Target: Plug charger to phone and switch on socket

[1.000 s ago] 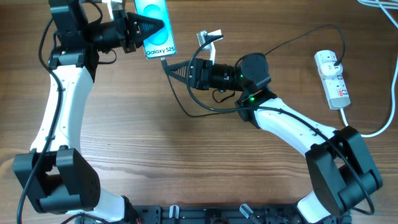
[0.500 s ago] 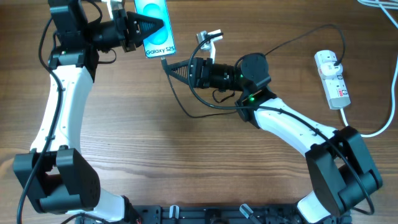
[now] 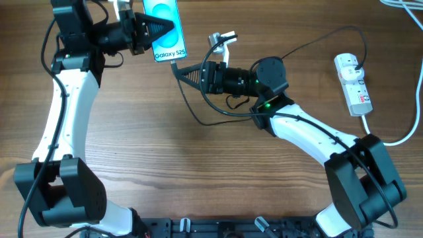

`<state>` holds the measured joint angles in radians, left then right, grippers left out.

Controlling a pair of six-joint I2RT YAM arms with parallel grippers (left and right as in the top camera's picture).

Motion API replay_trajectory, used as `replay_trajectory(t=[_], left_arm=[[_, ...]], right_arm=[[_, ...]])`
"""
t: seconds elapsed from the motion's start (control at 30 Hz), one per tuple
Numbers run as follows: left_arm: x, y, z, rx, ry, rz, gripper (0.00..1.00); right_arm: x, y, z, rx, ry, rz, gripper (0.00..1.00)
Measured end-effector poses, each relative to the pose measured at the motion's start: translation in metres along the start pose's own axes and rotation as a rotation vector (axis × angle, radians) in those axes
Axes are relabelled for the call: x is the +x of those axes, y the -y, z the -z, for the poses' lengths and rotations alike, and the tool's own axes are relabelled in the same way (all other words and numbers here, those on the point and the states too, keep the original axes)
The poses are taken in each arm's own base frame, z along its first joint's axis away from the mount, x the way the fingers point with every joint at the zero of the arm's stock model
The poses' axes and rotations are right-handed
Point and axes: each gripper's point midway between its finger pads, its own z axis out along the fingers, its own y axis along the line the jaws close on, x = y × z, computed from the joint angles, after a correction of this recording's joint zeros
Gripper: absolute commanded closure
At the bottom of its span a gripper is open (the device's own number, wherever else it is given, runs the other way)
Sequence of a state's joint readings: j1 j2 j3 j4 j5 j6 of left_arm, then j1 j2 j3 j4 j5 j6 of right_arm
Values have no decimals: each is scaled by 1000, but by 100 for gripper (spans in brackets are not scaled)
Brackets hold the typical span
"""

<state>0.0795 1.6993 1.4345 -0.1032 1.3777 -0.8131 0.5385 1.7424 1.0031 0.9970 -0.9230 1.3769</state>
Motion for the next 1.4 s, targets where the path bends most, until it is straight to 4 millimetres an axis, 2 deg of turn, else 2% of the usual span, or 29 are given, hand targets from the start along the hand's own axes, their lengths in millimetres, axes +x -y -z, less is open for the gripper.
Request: replay_trajectory(t=[1.17,1.4], left_arm=[[2,2,-4,5,-10,-52,96],[-1,0,1,0,3,-47,96]], right_arm=[[-1,0,0,1,4,-16,96],[-5,1,0,5,27,-19,96]])
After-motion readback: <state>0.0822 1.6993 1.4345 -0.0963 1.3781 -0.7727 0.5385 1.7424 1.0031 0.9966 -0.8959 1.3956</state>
